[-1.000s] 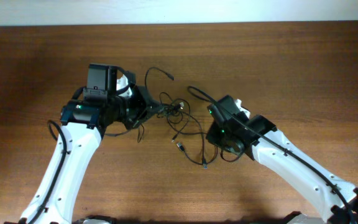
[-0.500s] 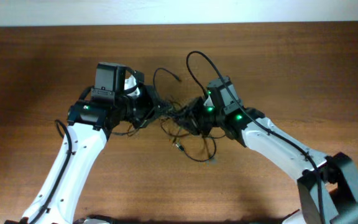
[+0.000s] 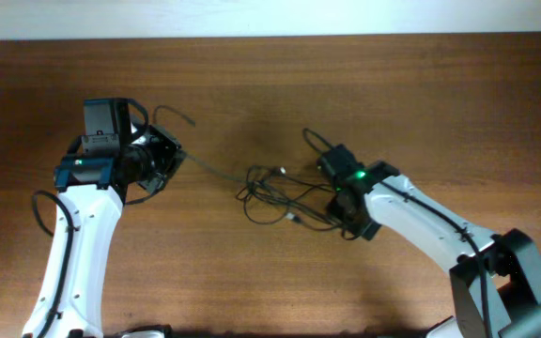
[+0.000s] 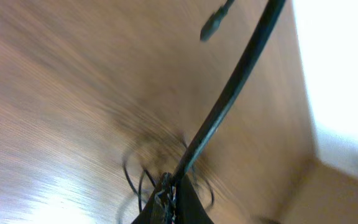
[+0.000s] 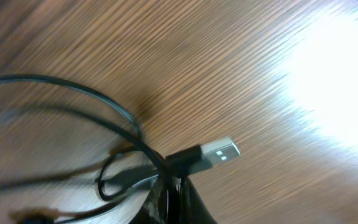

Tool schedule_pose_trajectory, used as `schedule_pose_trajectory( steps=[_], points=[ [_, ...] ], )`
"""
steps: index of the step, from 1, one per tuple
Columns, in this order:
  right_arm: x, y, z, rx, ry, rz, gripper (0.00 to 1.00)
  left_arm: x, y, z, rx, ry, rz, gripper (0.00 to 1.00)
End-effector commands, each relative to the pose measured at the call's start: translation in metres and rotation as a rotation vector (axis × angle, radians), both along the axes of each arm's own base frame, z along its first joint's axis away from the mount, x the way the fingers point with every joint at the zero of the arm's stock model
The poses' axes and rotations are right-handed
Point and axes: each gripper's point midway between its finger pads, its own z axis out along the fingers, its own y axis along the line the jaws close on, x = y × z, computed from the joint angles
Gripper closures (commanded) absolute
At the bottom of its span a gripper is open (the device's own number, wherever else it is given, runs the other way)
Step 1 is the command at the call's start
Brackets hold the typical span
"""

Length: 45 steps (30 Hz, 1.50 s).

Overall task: Untangle cables
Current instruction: 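Pull the left gripper up-left and right gripper right, stretching cables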

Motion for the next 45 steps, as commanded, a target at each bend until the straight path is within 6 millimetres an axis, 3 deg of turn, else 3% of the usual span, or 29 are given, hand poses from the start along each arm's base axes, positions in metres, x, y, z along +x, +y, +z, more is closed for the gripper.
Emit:
schedule_pose_trajectory(
  steps=[1,3,8,10,13,14,16,17,18,19,21,23,25,27,29,30,31,33,35,37,38,39,40,41,42,43,44,45],
  points=[
    [0.002,-0.089,0.011,-0.237,0.010,-0.154,0.96,-0.001,0.081,0.002,0.294,0.006,0.247,1.00],
    [-0.009,-0.149,0.013,-0.252,0.086,-0.367,0.96,-0.010,0.128,0.002,0.305,0.025,0.383,1.00],
    [-0.014,-0.186,0.012,-0.234,0.112,-0.471,0.96,-0.023,0.163,0.002,0.250,0.036,0.488,1.00],
    [-0.020,-0.202,0.012,-0.232,0.124,-0.537,0.95,-0.041,0.185,-0.002,0.283,0.093,0.601,1.00],
    [-0.043,-0.239,0.012,-0.204,0.175,-0.715,0.95,-0.095,0.228,-0.013,0.300,0.243,0.904,1.00],
    [-0.044,-0.241,0.011,-0.172,0.181,-0.704,0.95,-0.105,0.234,-0.015,0.258,0.261,0.974,1.00],
    [-0.018,-0.214,0.003,0.026,0.136,-0.506,0.84,-0.087,0.210,-0.017,0.105,0.226,0.836,1.00],
    [0.003,-0.188,0.003,0.161,0.080,-0.325,0.65,-0.077,0.194,-0.015,0.059,0.201,0.731,1.00],
    [0.015,-0.163,0.004,0.248,0.045,-0.197,0.55,-0.067,0.176,-0.013,0.024,0.172,0.616,1.00],
    [0.019,-0.139,0.006,0.288,0.042,-0.096,0.47,-0.054,0.149,-0.009,-0.003,0.136,0.463,1.00],
    [0.020,-0.102,0.007,0.308,0.052,0.055,0.28,-0.037,0.119,-0.003,-0.009,0.072,0.290,1.00],
    [0.016,-0.063,0.007,0.317,0.065,0.197,0.16,-0.013,0.083,0.010,0.036,-0.066,0.037,1.00],
    [0.011,-0.024,0.013,0.371,0.049,0.343,0.15,0.004,0.052,0.023,0.106,-0.207,-0.199,1.00],
    [0.010,0.015,0.043,0.542,-0.062,0.571,0.15,0.013,0.006,0.061,0.027,-0.488,-0.509,1.00],
    [-0.003,0.053,0.109,0.766,-0.311,0.901,0.15,0.007,-0.030,0.116,-0.119,-0.812,-0.741,1.00],
    [-0.010,0.062,0.135,0.812,-0.425,1.034,0.15,0.003,-0.036,0.131,-0.158,-0.892,-0.797,1.00],
    [-0.009,0.063,0.150,0.774,-0.522,1.124,0.16,-0.001,-0.042,0.148,-0.223,-0.947,-0.831,1.00],
    [0.000,0.071,0.167,0.754,-0.631,1.181,0.16,0.006,-0.040,0.171,-0.337,-0.899,-0.743,1.00],
    [-0.007,0.097,0.171,0.792,-0.655,1.265,0.17,-0.001,-0.042,0.205,-0.374,-0.923,-0.703,1.00],
    [-0.011,0.124,0.175,0.788,-0.690,1.338,0.20,-0.014,-0.044,0.227,-0.327,-0.976,-0.683,1.00],
    [-0.004,0.126,0.167,0.687,-0.689,1.348,0.20,-0.023,-0.046,0.237,-0.305,-1.005,-0.691,1.00],
    [0.019,0.114,0.144,0.406,-0.660,1.323,0.20,-0.033,-0.049,0.246,-0.287,-1.033,-0.703,1.00],
    [0.037,0.110,0.132,0.242,-0.658,1.307,0.19,-0.045,-0.053,0.256,-0.265,-1.065,-0.716,1.00],
    [0.049,0.111,0.124,0.162,-0.662,1.300,0.19,-0.054,-0.055,0.263,-0.250,-1.086,-0.725,1.00],
    [0.056,0.121,0.113,0.161,-0.663,1.311,0.30,-0.061,-0.057,0.268,-0.237,-1.104,-0.733,1.00],
    [0.053,0.132,0.098,0.226,-0.633,1.335,0.63,-0.064,-0.058,0.271,-0.231,-1.113,-0.737,1.00],
    [0.053,0.131,0.085,0.227,-0.592,1.328,0.96,-0.066,-0.059,0.271,-0.230,-1.113,-0.737,1.00],
    [0.071,0.103,0.071,0.138,-0.534,1.114,0.96,-0.065,-0.058,0.270,-0.219,-1.120,-0.743,1.00]
  ],
)
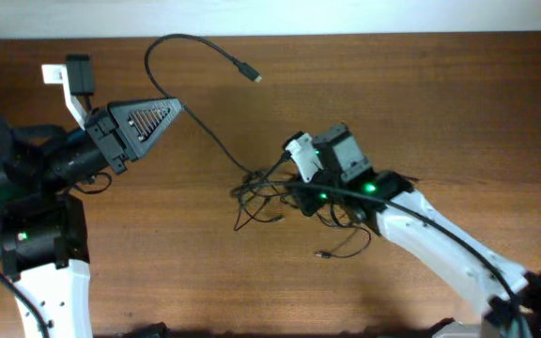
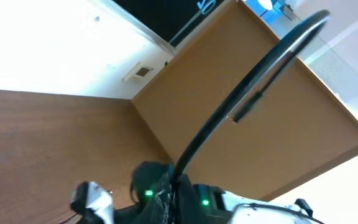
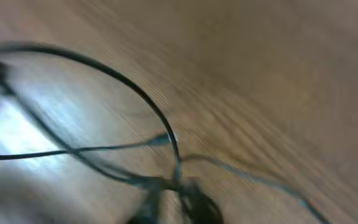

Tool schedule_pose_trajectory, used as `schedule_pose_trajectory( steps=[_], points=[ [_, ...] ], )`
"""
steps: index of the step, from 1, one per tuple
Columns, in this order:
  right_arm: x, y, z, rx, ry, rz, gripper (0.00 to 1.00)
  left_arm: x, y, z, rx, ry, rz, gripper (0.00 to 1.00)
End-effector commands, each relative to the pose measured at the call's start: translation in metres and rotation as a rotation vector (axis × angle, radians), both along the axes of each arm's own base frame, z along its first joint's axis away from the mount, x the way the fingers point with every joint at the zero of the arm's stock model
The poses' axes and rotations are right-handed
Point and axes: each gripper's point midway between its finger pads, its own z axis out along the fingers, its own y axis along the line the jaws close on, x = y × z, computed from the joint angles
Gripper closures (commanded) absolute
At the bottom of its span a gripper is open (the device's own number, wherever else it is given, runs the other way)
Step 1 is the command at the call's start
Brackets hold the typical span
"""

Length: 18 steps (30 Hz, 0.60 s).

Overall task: Untangle cables
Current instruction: 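Pull the left gripper up-left and right gripper right, stretching cables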

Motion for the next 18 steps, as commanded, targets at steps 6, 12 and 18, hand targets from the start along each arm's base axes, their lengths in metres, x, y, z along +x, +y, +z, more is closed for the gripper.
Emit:
schedule_pose_trajectory(
  steps=[6,12,18],
  points=[
    [0.046,-0.292,-0.037,-0.264,0.194,-1.141,0.96,0.043,0.108,-0.092,0.269,0.226,0.622,1.00],
    [0.033,-0.355,-0.041,-0.135,0.281,-1.312,0.96,-0.038,0.275,-0.168,0.301,0.806,1.724,1.00],
    [0.004,-0.404,-0.066,-0.167,0.388,-1.553,0.96,-0.077,0.314,-0.236,0.001,1.199,1.976,0.97]
  ],
)
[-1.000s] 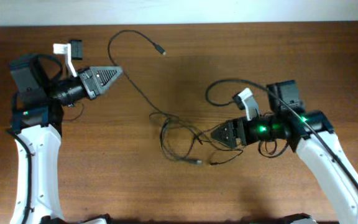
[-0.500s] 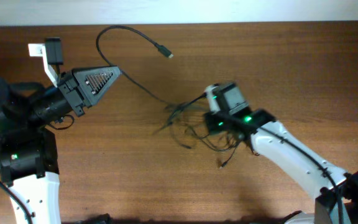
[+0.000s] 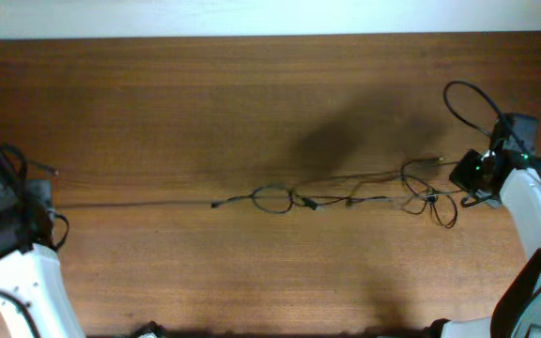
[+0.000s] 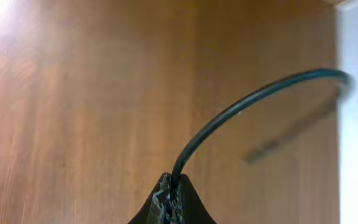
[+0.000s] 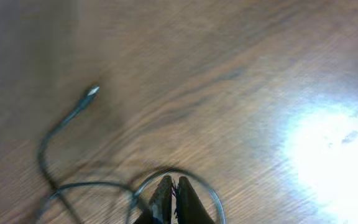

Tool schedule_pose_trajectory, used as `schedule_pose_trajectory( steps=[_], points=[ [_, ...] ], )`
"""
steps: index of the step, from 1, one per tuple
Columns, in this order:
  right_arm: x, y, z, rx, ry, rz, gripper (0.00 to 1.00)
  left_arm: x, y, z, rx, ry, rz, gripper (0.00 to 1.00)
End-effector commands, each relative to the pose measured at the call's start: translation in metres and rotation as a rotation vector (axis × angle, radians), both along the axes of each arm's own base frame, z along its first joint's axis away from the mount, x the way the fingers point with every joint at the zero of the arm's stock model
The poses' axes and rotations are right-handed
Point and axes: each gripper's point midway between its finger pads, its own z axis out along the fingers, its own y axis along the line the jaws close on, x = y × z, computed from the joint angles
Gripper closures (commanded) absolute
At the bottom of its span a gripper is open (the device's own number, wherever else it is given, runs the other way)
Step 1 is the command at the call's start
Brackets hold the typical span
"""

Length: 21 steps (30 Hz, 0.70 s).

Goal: Untangle cables

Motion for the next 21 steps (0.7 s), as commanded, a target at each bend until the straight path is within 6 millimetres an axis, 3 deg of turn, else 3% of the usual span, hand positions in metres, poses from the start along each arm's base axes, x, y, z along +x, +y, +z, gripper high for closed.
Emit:
schedule_pose_trajectory(
  steps=[1,4,5,6,8,9,10,12,13,14,15,17,20,21],
  points=[
    [-0.022,-0.040,-0.016,-0.023,0.060,-0.182,0.96,-0.014,0.032,-0.030,-0.052,0.076,0.208,0.99],
    [-0.043,-0.068,-0.031,0.014,0.100,-0.313,0.96,-0.002,0.053,-0.060,-0.084,0.116,0.233,1.00],
    [-0.044,-0.066,-0.035,0.051,0.098,-0.317,0.96,0.009,0.058,-0.074,-0.107,0.119,0.208,1.00],
    [-0.038,-0.057,-0.037,0.108,0.079,-0.299,0.96,0.036,0.052,-0.088,-0.165,0.086,0.064,1.00],
    [-0.014,-0.014,-0.033,0.261,0.010,-0.116,0.53,0.099,0.003,-0.095,-0.333,-0.085,-0.386,1.00],
    [-0.008,0.001,-0.032,0.275,0.006,-0.044,0.13,0.118,-0.022,-0.089,-0.366,-0.153,-0.572,1.00],
    [-0.004,0.020,-0.033,0.275,0.023,0.018,0.07,0.135,-0.060,-0.079,-0.379,-0.214,-0.815,1.00],
    [0.001,0.054,-0.032,0.268,0.048,0.134,0.05,0.149,-0.110,-0.071,-0.352,-0.244,-1.082,1.00],
    [0.004,0.071,-0.032,0.267,0.055,0.185,0.00,0.156,-0.145,-0.070,-0.328,-0.229,-1.222,0.90],
    [0.005,0.081,-0.032,0.266,0.060,0.216,0.01,0.159,-0.166,-0.073,-0.299,-0.198,-1.300,0.63],
    [0.003,0.085,-0.033,0.267,0.073,0.225,0.01,0.160,-0.173,-0.080,-0.260,-0.133,-1.311,0.01],
    [-0.007,0.085,-0.035,0.268,0.114,0.218,0.01,0.151,-0.194,-0.095,-0.300,-0.007,-1.239,0.01],
    [-0.010,0.083,-0.036,0.254,0.128,0.213,0.01,0.156,-0.257,-0.094,-0.249,0.012,-1.407,0.00],
    [-0.010,0.083,-0.036,0.254,0.130,0.213,0.01,0.161,-0.274,-0.097,-0.184,0.044,-1.407,0.06]
  ],
)
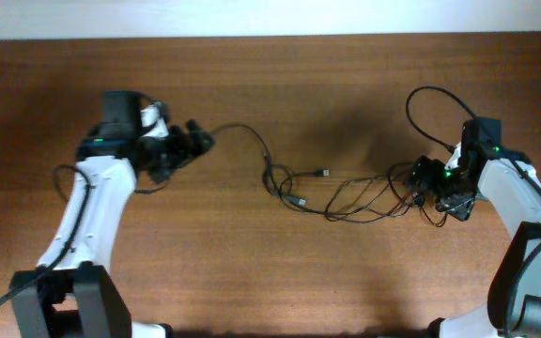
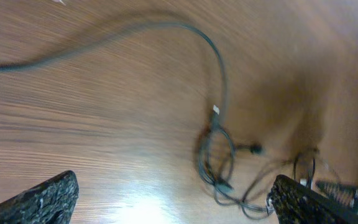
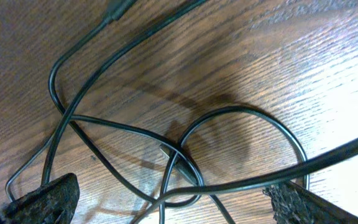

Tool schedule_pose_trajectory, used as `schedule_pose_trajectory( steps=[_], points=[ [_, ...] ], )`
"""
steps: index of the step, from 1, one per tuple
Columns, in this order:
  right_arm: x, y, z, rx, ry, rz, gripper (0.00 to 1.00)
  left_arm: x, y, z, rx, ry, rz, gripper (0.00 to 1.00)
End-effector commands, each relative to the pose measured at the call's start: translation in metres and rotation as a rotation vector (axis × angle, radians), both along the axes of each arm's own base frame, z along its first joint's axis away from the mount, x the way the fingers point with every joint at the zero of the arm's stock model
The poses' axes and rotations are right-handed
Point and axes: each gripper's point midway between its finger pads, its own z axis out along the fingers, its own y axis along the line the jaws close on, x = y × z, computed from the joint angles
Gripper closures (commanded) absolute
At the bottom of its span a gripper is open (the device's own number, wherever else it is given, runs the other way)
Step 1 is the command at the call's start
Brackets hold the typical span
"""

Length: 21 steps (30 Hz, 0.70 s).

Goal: Untangle cables

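Note:
Thin black cables (image 1: 294, 192) lie slack on the wooden table, one strand curving from my left gripper (image 1: 195, 141) down into a small knot, then on to a second bunch (image 1: 404, 188) by my right gripper (image 1: 425, 183). In the left wrist view the left gripper (image 2: 176, 202) is open and holds nothing; the knot (image 2: 219, 155) lies ahead of it. The right gripper (image 3: 173, 199) is open low over crossing cable loops (image 3: 185, 162), which lie on the table between its fingers (image 3: 42, 199). One loop (image 1: 435, 103) arcs behind the right arm.
The brown table (image 1: 270, 282) ends at a white wall (image 1: 270, 17) along the back. A small plug end (image 1: 323, 173) lies loose in the middle. Both arm bases stand at the front corners.
Both grippers were shut on the cable, stretched in a line across the table. Now both are open, the cable lies slack, and each gripper is closer to the centre.
Both grippers were shut on cables at a tangle mid-table. Then the left arm held one strand up high while the right stayed by the tangle. Then the cables were stretched between the table's far sides. Now they are let go and lie slack in two loose bunches.

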Motion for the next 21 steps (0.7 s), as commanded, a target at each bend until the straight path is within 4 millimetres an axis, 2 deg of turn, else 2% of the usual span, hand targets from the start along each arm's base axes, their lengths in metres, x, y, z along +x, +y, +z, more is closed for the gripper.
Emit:
schedule_pose_trajectory(
  steps=[1,2,3,5,6,7,9,11,13,14,16,17,18,19,21],
  points=[
    [-0.002,-0.002,-0.002,-0.021,0.008,0.010,0.01,0.022,-0.051,-0.007,0.185,-0.086,-0.018,0.24],
    [-0.003,-0.003,-0.002,-0.027,0.012,0.009,0.01,0.039,-0.083,-0.014,0.294,-0.187,-0.050,0.24],
    [-0.004,-0.003,-0.003,-0.026,0.014,0.009,0.01,0.045,-0.096,-0.020,0.341,-0.224,-0.056,0.24],
    [-0.007,-0.002,-0.006,-0.026,0.020,0.009,0.01,0.059,-0.134,-0.044,0.396,-0.297,-0.088,0.20],
    [-0.009,-0.002,-0.009,-0.025,0.022,0.009,0.01,0.063,-0.143,-0.061,0.419,-0.305,-0.094,0.19],
    [-0.014,-0.001,-0.017,-0.024,0.027,0.010,0.01,0.068,-0.146,-0.081,0.429,-0.298,-0.097,0.13],
    [-0.018,0.000,-0.023,-0.024,0.028,0.010,0.01,0.072,-0.148,-0.102,0.434,-0.289,-0.098,0.15],
    [-0.017,0.000,-0.023,-0.024,0.026,0.010,0.01,0.076,-0.144,-0.114,0.463,-0.289,-0.081,0.33],
    [-0.018,0.000,-0.023,-0.020,0.030,0.009,0.01,0.079,-0.146,-0.114,0.456,-0.301,-0.078,0.59],
    [-0.018,0.005,-0.022,0.009,0.027,0.013,0.01,0.077,-0.146,-0.117,0.454,-0.292,-0.085,0.66],
    [-0.016,0.018,-0.019,0.085,0.011,0.025,0.01,0.074,-0.145,-0.127,0.465,-0.268,-0.092,1.00],
    [-0.017,0.019,-0.019,0.091,0.015,0.025,0.01,0.075,-0.143,-0.126,0.465,-0.271,-0.088,1.00],
    [-0.019,0.020,-0.018,0.093,0.021,0.025,0.01,0.079,-0.140,-0.116,0.458,-0.285,-0.073,1.00],
    [-0.022,0.021,-0.013,0.094,0.025,0.026,0.01,0.080,-0.128,-0.088,0.453,-0.299,-0.045,1.00],
    [-0.024,0.043,0.026,0.179,-0.099,0.191,0.01,0.067,-0.102,-0.021,0.442,-0.327,0.002,1.00]
  ],
)
